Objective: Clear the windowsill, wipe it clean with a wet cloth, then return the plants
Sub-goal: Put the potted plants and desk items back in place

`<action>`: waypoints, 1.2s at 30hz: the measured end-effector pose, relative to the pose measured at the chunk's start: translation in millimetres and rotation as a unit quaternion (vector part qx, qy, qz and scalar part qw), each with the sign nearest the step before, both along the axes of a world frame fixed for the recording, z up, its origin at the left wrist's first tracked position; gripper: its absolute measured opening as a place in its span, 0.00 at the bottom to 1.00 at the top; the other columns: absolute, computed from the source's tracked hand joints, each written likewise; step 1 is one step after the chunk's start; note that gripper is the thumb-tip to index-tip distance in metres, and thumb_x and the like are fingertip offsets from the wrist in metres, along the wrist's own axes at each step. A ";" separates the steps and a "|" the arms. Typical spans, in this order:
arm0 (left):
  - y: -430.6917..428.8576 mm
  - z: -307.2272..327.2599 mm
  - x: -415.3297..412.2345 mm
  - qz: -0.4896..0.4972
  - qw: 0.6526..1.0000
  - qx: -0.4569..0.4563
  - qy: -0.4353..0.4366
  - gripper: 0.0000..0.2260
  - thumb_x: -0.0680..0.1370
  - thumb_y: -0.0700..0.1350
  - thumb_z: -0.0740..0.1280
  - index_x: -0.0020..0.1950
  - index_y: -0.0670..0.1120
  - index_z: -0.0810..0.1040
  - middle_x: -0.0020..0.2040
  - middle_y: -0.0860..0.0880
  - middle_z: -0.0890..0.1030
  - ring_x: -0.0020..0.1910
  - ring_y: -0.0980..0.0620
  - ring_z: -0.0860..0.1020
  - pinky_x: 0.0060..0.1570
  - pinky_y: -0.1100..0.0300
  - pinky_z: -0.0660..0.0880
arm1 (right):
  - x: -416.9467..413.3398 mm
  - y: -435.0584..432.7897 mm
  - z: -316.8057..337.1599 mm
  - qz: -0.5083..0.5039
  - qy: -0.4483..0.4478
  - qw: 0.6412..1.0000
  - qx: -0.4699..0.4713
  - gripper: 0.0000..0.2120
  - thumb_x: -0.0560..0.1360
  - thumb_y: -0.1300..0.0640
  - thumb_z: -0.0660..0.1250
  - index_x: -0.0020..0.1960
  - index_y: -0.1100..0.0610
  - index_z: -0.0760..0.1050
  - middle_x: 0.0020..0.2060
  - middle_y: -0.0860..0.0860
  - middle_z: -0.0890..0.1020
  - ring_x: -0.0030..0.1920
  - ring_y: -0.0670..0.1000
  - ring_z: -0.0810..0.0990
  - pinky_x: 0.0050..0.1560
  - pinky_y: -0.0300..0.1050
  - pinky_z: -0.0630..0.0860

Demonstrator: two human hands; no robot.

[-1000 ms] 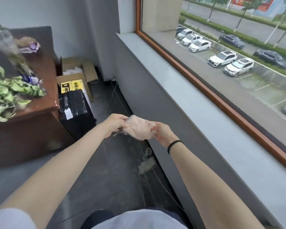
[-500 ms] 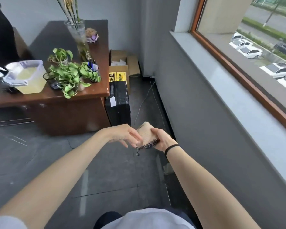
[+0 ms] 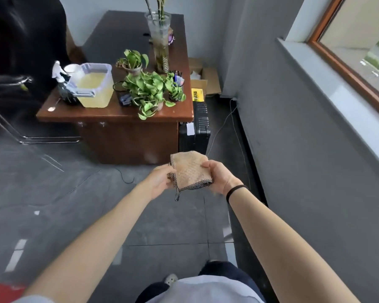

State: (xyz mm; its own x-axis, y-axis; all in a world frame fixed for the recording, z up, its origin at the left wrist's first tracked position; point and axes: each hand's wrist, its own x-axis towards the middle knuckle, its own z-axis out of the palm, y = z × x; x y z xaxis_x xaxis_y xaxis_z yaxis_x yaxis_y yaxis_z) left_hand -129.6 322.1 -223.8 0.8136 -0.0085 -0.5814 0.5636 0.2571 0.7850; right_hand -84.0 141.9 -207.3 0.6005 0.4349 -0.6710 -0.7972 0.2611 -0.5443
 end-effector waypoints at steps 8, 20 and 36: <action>104.9 1.7 25.7 0.099 0.993 -0.046 -0.050 0.20 0.77 0.26 0.53 0.41 0.42 0.81 0.39 0.42 0.81 0.34 0.47 0.80 0.39 0.53 0.78 | 54.5 84.2 -0.5 0.122 -0.117 0.985 0.014 0.17 0.79 0.67 0.53 0.60 0.56 0.75 0.50 0.53 0.83 0.44 0.51 0.83 0.41 0.42 0.81; 246.8 22.1 116.1 0.283 0.958 -0.045 -0.028 0.14 0.75 0.38 0.51 0.39 0.38 0.75 0.46 0.37 0.80 0.46 0.40 0.77 0.46 0.50 0.76 | 182.5 259.4 0.2 0.288 -0.137 0.947 -0.032 0.07 0.79 0.54 0.59 0.45 0.52 0.75 0.39 0.52 0.80 0.37 0.50 0.79 0.36 0.43 0.79; 429.6 0.2 220.9 0.274 0.960 0.063 0.009 0.23 0.67 0.30 0.73 0.58 0.46 0.77 0.59 0.42 0.79 0.59 0.44 0.78 0.64 0.44 0.69 | 263.8 458.8 -28.3 0.116 -0.144 0.960 -0.212 0.16 0.70 0.69 0.72 0.57 0.65 0.74 0.37 0.54 0.77 0.37 0.51 0.76 0.33 0.42 0.73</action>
